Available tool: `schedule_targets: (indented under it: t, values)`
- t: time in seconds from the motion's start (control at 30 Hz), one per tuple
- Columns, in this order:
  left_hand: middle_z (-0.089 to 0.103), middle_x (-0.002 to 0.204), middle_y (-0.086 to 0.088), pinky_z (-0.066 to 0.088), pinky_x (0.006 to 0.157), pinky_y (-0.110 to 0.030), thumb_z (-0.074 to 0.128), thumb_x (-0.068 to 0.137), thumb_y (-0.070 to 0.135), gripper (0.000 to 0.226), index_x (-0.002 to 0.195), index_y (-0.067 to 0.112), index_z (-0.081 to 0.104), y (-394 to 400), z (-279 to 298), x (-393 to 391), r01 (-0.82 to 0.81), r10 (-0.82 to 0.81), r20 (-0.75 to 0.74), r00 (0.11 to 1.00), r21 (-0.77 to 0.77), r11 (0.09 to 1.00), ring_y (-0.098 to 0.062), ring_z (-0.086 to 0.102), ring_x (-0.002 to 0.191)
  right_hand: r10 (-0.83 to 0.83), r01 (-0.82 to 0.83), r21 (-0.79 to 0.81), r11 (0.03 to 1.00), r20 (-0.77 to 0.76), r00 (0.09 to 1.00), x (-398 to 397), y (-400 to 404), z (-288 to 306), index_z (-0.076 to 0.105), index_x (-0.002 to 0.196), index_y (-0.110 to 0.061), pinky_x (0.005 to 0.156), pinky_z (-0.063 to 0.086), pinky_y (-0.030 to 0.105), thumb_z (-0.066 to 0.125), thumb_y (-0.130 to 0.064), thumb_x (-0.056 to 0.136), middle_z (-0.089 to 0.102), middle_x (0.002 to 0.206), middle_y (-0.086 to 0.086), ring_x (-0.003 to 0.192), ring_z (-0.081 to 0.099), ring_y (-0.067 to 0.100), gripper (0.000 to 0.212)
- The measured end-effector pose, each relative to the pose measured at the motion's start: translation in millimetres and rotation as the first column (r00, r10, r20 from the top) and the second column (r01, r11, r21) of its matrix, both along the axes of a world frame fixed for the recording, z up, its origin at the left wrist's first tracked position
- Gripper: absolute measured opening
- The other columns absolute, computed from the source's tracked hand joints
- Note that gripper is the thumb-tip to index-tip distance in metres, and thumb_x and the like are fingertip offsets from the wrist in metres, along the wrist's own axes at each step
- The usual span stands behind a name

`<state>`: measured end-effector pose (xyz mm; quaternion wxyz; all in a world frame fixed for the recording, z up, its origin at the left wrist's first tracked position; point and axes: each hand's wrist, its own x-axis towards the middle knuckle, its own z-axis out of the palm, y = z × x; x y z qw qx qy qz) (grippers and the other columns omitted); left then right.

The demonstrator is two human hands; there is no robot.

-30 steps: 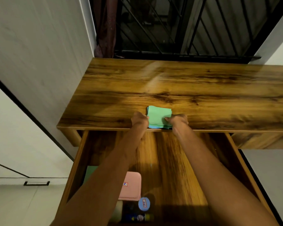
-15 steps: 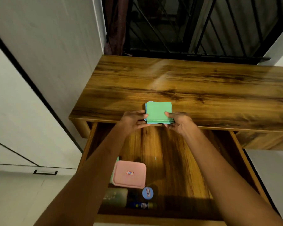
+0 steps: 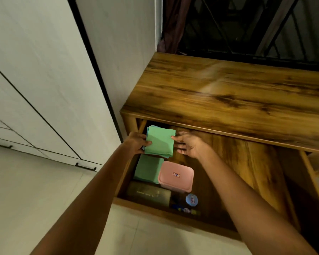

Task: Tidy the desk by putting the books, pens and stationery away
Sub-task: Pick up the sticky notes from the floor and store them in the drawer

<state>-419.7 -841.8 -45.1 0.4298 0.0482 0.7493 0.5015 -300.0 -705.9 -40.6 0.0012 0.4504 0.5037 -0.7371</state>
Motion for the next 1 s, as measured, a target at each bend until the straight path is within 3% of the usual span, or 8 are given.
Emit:
schedule_targets:
  t: [0.13,0.27,0.43,0.57,0.67,0.77,0.87,1.0]
  values:
    - [0.058,0.125,-0.023,0.049,0.095,-0.047,0.061,0.085,-0.008,0.04,0.124,-0.01,0.052,-4,-3,2,0.064,-0.069,-0.059,0.996,-0.076,0.995,-0.036,0.056,0.117,0.049,-0.044,0.129,0.991,-0.038,0.998,-6,-11,-7,0.046,0.137,-0.02,0.076,0.05,0.036,0.056,0.014,0.084,0.062,0.124,0.015,0.093,0.061,0.026,0.064]
    - [0.06,0.122,-0.021,0.049,0.096,-0.042,0.068,0.079,-0.006,0.042,0.119,-0.008,0.055,1,-10,-1,0.147,-0.195,-0.225,0.955,-0.215,0.966,-0.035,0.058,0.114,0.095,-0.086,0.238,0.968,-0.025,0.995,-7,-16,-9,0.057,0.128,-0.011,0.09,0.053,0.05,0.055,0.018,0.083,0.063,0.122,0.017,0.108,0.063,0.035,0.053]
    - [0.053,0.131,-0.013,0.045,0.098,-0.037,0.072,0.072,-0.008,0.078,0.14,0.007,0.036,6,-12,-1,0.18,-0.283,-0.47,0.836,-0.252,0.951,-0.031,0.052,0.121,0.02,0.005,0.26,0.966,-0.092,0.996,-12,-19,-12,0.061,0.12,-0.006,0.084,0.055,0.051,0.055,0.016,0.084,0.064,0.121,0.019,0.107,0.063,0.033,0.043]
    - [0.038,0.146,-0.013,0.038,0.105,-0.038,0.068,0.077,-0.008,0.08,0.144,0.013,0.03,13,-11,-1,0.263,-0.41,-0.629,0.66,-0.317,0.911,-0.033,0.041,0.132,-0.02,0.056,0.236,0.97,-0.153,0.988,-15,-23,-19,0.059,0.123,-0.004,0.067,0.055,0.038,0.054,0.014,0.086,0.063,0.123,0.019,0.1,0.064,0.031,0.042]
    - [0.031,0.149,-0.012,0.029,0.111,-0.031,0.064,0.083,-0.002,0.059,0.138,0.008,0.044,17,-15,-4,0.31,-0.521,-0.662,0.54,-0.419,0.854,-0.029,0.034,0.136,0.005,0.018,0.226,0.974,-0.1,0.995,-16,-26,-28,0.058,0.124,-0.005,0.07,0.055,0.04,0.053,0.012,0.088,0.063,0.121,0.02,0.108,0.063,0.036,0.04]
    - [0.043,0.14,-0.014,0.032,0.109,-0.032,0.057,0.088,-0.002,0.045,0.132,0.006,0.051,19,-19,-2,0.356,-0.624,-0.653,0.429,-0.512,0.781,-0.028,0.039,0.131,0.041,-0.037,0.191,0.981,-0.016,0.999,-17,-25,-39,0.057,0.124,-0.005,0.075,0.056,0.044,0.049,0.012,0.09,0.064,0.117,0.023,0.097,0.066,0.035,0.039]
    - [0.053,0.131,-0.016,0.042,0.101,-0.038,0.053,0.09,0.001,0.039,0.129,0.008,0.054,18,-25,-3,0.384,-0.727,-0.584,0.362,-0.617,0.687,-0.032,0.051,0.122,0.106,-0.118,0.191,0.974,0.07,0.992,-19,-25,-45,0.058,0.124,-0.008,0.056,0.056,0.03,0.049,0.011,0.09,0.065,0.103,0.017,0.07,0.064,0.022,0.039]
    - [0.055,0.127,-0.016,0.047,0.095,-0.038,0.051,0.092,0.006,0.033,0.125,0.006,0.054,17,-26,-2,0.389,-0.819,-0.507,0.269,-0.721,0.574,-0.033,0.056,0.116,0.204,-0.243,0.223,0.944,0.184,0.961,-24,-25,-53,0.058,0.124,-0.009,0.041,0.048,0.019,0.053,0.01,0.088,0.064,0.087,0.008,0.062,0.057,0.014,0.041]
